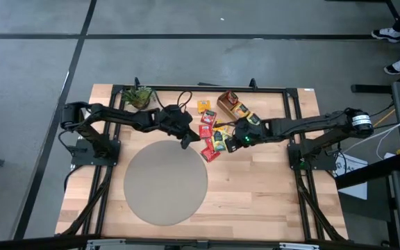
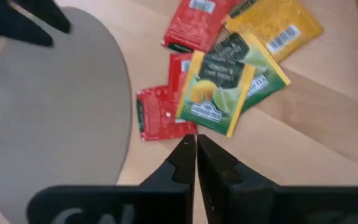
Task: Pick & Place Tea
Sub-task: Put the yellow tea bag into the bottom section of the wooden organizer
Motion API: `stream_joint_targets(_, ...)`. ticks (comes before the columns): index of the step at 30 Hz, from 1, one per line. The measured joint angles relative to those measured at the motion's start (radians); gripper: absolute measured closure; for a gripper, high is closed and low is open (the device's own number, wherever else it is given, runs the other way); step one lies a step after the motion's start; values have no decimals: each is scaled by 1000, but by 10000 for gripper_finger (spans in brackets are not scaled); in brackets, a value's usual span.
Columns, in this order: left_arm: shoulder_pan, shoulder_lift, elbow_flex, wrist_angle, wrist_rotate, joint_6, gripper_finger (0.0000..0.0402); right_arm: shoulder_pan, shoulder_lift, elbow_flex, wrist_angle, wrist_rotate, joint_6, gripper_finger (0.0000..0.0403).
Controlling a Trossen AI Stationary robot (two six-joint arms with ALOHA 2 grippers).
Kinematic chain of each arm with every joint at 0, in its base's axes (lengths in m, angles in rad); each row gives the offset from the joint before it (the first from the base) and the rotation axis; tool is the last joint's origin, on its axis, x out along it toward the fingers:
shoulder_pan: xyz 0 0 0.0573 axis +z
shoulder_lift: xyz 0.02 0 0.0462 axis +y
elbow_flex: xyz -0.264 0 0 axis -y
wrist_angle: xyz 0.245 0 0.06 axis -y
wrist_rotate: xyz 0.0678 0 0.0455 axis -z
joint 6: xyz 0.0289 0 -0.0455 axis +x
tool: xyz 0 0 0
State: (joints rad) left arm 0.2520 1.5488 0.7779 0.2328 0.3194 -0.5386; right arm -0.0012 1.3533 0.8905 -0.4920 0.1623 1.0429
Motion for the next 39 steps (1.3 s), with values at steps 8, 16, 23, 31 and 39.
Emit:
stream_joint_targets(8, 16, 22, 38, -5, 15, -11, 396, 12, 1, -199, 302, -32, 151, 319)
stream_joint_targets(16, 58, 40, 40, 9, 67, -94, 398, -12, 1, -305, 452, -26, 210, 266)
stream_joint_targets(23, 71, 151, 40, 63, 180, -185, 386, -47, 46, -321, 493, -33, 213, 265)
stream_joint_targets(31, 68, 216, 54, 203, 223, -226, 391, -62, 182, -321, 576, -78, 240, 265)
stream_joint_targets(39, 51, 238, 179, 53, 199, -138, 399, -62, 249, -320, 667, -171, 262, 265)
